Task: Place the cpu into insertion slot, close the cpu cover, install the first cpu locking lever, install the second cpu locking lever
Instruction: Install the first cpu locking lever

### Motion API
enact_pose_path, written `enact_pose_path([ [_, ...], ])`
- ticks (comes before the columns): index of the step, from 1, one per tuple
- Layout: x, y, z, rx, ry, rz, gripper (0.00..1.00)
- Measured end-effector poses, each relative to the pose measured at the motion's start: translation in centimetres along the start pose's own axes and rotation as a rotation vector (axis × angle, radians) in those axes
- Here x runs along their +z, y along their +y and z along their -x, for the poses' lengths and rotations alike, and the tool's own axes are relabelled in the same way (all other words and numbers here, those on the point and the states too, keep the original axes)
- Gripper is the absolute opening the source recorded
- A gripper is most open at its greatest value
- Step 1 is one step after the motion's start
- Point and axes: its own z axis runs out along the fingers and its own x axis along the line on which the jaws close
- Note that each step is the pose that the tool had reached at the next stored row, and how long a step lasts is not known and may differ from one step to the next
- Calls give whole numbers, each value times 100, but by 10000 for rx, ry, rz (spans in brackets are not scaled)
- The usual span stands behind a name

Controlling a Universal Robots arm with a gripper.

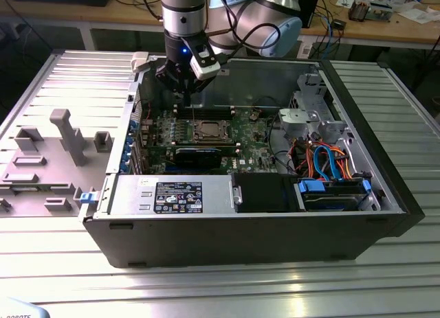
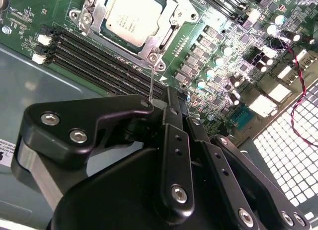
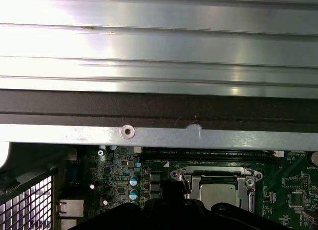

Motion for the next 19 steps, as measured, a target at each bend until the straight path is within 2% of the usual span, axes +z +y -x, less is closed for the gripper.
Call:
enact_pose_path([
  [4,0,29,11,-1,-2,-4,11],
  [13,1,29,54,1,-78,-6,11],
  [19,2,26,106,0,-78,-5,11],
])
